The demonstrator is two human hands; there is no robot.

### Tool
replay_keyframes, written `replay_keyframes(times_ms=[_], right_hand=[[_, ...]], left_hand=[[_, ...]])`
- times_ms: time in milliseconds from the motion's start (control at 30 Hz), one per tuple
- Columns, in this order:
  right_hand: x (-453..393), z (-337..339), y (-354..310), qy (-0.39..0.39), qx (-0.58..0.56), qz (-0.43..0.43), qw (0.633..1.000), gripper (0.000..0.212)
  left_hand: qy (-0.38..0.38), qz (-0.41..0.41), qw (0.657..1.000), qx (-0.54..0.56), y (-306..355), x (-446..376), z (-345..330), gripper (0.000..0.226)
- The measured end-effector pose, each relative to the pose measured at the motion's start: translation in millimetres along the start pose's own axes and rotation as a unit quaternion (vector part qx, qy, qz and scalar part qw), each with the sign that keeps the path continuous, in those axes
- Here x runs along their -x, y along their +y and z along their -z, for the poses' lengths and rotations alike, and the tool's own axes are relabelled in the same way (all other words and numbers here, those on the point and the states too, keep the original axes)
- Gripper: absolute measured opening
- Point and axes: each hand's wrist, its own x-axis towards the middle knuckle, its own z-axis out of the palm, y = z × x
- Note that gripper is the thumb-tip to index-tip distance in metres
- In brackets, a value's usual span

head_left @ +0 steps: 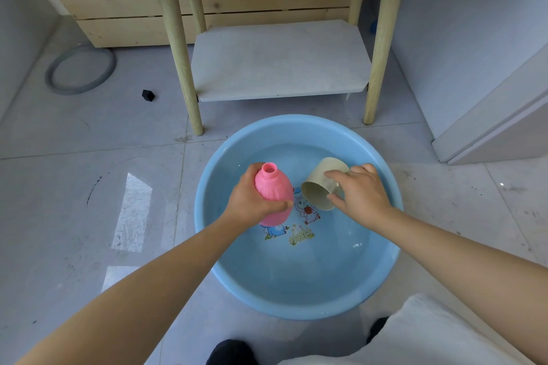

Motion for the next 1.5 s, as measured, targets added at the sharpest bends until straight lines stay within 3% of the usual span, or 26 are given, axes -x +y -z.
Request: replay_keyframes(times_ms=[133,267,433,633,933,1500], right_hand=[[-7,15,-5,0.017,-0.120,-0.113,0.986,0.039],[-15,28,-7,0.017,-0.277,-0.227,0.934,0.034],[-25,39,-12,0.039,-0.387,-0.259,0.884,0.033],[-33,57,-31,0.114,-0.380,-0.188,0.899,0.031],[-33,68,-52,0.220,-0.227,-0.003,0.949,0.040],[-34,68,-54,0.294,-0.121,0.118,0.941,0.039]], left_hand=[[-0.002,-0.001,1.000,-0.009,0,0,0,0.073],[-0.005,-0.001,1.000,-0.008,0,0,-2,0.073],[-0.009,-0.006,1.000,-0.018,-1,-1,-5,0.074],[-0.013,-0.017,1.000,-0.022,3,1,-7,0.070],[-0.010,-0.022,1.000,-0.018,5,1,-8,0.069],[-0.004,-0.031,0.999,-0.029,2,-5,-9,0.073]])
